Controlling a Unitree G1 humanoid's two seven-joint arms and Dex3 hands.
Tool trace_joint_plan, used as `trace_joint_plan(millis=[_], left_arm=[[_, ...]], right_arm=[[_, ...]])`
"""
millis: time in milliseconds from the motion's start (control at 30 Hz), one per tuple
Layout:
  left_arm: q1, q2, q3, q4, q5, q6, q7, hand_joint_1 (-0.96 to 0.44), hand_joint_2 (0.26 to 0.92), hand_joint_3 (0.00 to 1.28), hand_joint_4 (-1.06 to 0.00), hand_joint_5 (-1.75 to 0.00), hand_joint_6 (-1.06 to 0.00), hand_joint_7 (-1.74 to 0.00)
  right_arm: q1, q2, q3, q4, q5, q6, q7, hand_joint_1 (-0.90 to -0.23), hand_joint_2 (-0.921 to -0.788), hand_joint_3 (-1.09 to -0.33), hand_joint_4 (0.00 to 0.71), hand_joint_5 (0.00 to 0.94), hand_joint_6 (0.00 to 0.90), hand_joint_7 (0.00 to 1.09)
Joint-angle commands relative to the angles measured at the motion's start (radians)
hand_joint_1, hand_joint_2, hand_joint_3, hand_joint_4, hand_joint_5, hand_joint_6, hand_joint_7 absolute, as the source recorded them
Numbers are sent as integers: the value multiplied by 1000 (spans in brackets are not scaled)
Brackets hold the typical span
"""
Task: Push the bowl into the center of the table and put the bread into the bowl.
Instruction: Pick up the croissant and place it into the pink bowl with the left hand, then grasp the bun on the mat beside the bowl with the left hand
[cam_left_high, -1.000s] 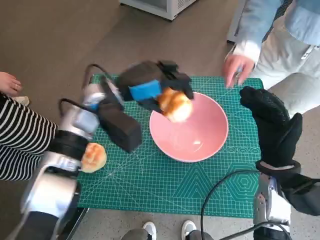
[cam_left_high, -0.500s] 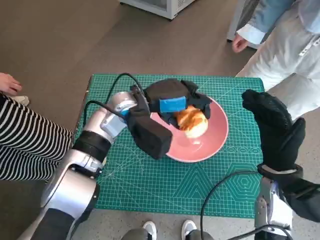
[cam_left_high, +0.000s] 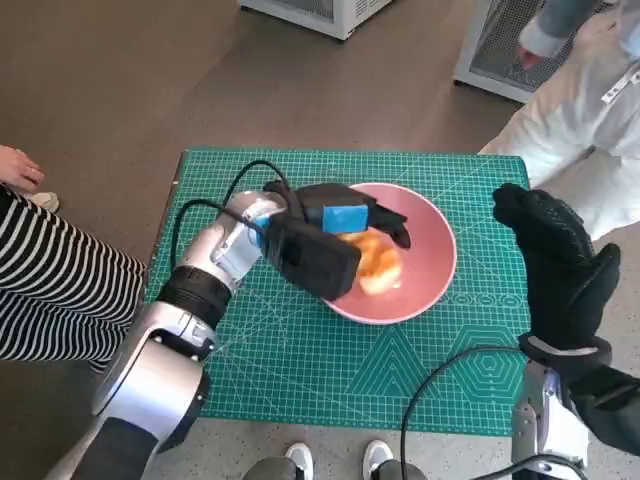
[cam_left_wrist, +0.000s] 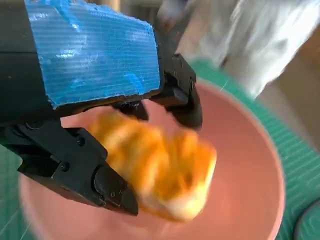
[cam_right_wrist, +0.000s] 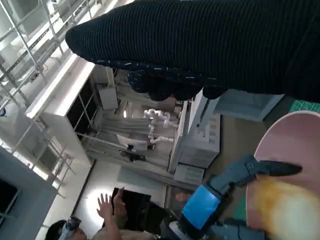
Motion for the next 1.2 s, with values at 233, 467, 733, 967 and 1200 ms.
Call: trace_joint_plan(millis=[233,467,733,967,1200], left_arm=[[106,153,108,-184,-140,-111,-67,-331,759,9,1,0,-165,-38],[210,307,216,-392,-300,-124,-179,-347,754,4,-15,-5,-192,-43],[353,502,344,-639,-419,-33,-262,-375,770,9,-53,-18,-224,-61],[452,637,424,-731,-450,41,-302,-305,738,1,-96,-27,-268,-88],[554,703,470,-767,-475,63,-332,-272,732,1,-136,-29,-301,-100]], right_arm=[[19,11,15,-2,-25,4,-25,-683,-921,-688,136,2,27,487],[15,15,25,2,-26,1,-28,-683,-921,-693,137,2,25,489],[3,16,30,18,-12,2,-16,-696,-921,-690,138,2,26,490],[-6,16,34,32,-2,-1,-6,-685,-921,-691,139,2,24,490],[-20,14,38,53,15,0,11,-672,-921,-690,140,2,25,489]])
